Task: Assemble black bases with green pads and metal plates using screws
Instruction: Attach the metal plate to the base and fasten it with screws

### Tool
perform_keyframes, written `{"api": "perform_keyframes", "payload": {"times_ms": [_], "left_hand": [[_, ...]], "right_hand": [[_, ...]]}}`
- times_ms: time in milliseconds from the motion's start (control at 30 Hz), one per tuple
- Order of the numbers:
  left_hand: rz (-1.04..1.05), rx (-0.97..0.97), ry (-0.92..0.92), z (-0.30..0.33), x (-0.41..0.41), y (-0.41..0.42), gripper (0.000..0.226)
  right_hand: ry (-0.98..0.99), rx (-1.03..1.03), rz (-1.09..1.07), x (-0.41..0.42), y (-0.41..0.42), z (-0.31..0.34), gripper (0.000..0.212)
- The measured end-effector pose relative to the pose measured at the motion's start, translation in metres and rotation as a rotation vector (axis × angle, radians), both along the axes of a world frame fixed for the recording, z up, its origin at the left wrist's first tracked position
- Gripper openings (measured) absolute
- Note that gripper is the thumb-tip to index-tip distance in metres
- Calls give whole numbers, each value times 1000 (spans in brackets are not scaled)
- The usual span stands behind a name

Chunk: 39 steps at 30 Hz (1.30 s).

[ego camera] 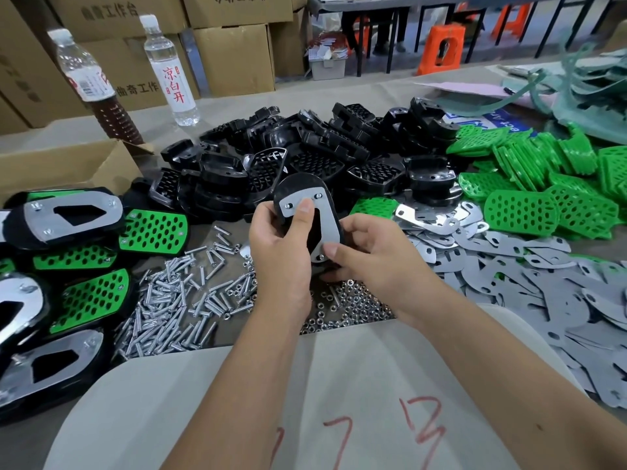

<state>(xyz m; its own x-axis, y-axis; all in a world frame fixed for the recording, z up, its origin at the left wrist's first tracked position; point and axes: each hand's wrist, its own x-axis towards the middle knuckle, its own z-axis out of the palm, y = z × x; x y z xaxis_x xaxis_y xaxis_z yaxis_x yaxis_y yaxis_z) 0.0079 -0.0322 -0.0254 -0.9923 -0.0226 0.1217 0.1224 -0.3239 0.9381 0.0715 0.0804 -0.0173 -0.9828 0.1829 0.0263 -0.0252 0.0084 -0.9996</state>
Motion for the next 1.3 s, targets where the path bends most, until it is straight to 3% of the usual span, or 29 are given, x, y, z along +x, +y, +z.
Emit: {"api": "perform_keyframes", "payload": {"times_ms": [233, 300, 467, 933, 1133, 1300], "left_hand": [[-43, -6, 28, 0, 0, -1, 21], [-92, -94, 24, -1, -1, -3, 26], [-279, -310, 151, 1, 1, -10, 13], [-198, -316, 54, 0, 4, -3, 13], [-142, -49, -96, 10, -1, -7, 13], [-116, 10, -134, 14, -4, -14, 13]], "right_hand": [[2, 171, -70, -3, -3, 0, 11], [24, 171, -134, -5, -1, 1, 13], [48, 170, -308, -10, 10, 1, 15], [71, 205, -300, -10, 16, -3, 14], [59, 299, -179, -4, 14, 2, 13], [56, 323, -107, -2, 7, 3, 9]]}}
